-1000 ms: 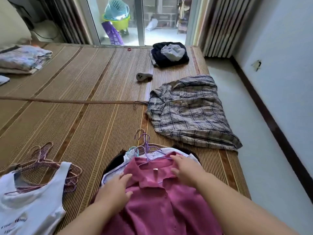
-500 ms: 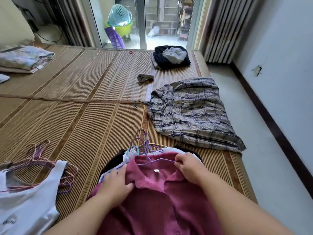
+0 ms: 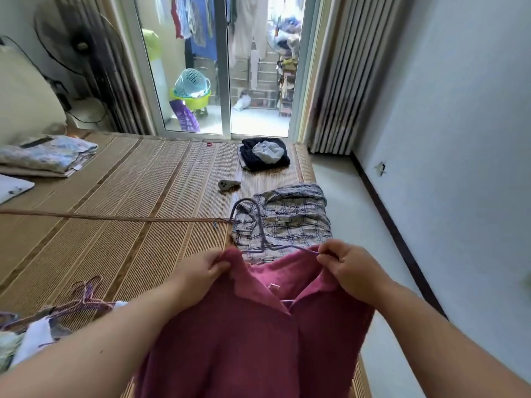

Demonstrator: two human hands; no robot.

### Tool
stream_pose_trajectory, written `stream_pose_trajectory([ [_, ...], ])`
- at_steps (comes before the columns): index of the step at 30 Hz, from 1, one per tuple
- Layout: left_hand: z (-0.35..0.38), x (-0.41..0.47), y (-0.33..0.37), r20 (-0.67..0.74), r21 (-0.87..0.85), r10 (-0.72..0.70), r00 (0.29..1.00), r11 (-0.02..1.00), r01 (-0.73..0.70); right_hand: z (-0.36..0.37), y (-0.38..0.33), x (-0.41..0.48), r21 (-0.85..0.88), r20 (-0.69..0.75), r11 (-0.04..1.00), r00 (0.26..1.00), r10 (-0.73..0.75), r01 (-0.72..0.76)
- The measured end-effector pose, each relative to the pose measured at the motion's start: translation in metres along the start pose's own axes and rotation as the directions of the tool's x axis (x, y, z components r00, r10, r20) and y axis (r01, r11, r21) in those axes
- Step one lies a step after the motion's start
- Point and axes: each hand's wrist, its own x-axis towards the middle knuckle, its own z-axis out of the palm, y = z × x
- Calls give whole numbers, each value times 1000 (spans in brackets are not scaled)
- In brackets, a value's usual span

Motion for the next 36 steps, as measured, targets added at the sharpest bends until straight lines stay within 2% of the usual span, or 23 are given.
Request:
stream_pose_trajectory([
  [3, -41, -7, 62, -80, -74, 97, 992, 992, -103, -64, -21, -30, 19, -89, 999, 995, -42, 43],
  [6, -68, -15, 122, -168, -47, 197, 966, 977, -208, -126, -27, -62, 113, -176, 994, 984, 15, 5],
  [9, -79, -22, 191, -208, -5, 282, 937, 957, -290, -182, -21, -98, 74, -218, 997, 976, 17, -1],
  [11, -79, -25, 231, -190, -4, 312, 931, 948, -318, -210, -11, -117, 27, -312, 1000, 950, 25, -17],
  [16, -47, -38, 335, -181, 57, 399, 899, 917, -396, -280, 39, -165, -103, -518, 992, 855, 13, -78],
  [18, -27, -43, 376, -200, 83, 411, 889, 911, -403, -311, 63, -185, -99, -635, 991, 772, 5, -87],
  [22, 20, -53, 446, -289, 61, 307, 907, 951, -303, -373, 104, -224, -70, -772, 997, 634, -44, -16],
  [24, 45, -56, 479, -325, 71, 285, 902, 958, -277, -398, 121, -244, -116, -735, 991, 665, -133, 69],
  [26, 67, -60, 506, -351, 76, 287, 891, 958, -278, -413, 137, -260, -167, -568, 978, 800, -196, 122],
  [28, 89, -61, 528, -366, 43, 294, 883, 953, -300, -429, 158, -275, -215, -437, 968, 873, -217, 133],
  [30, 108, -60, 548, -381, 3, 296, 876, 948, -319, -449, 184, -282, -240, -456, 967, 870, -189, 84],
  [34, 133, -43, 581, -410, -77, 288, 866, 935, -347, -486, 225, -273, -318, -438, 937, 899, -7, -148],
  [36, 144, -34, 593, -398, -104, 302, 867, 923, -369, -500, 241, -261, -319, -444, 930, 896, 25, -184],
])
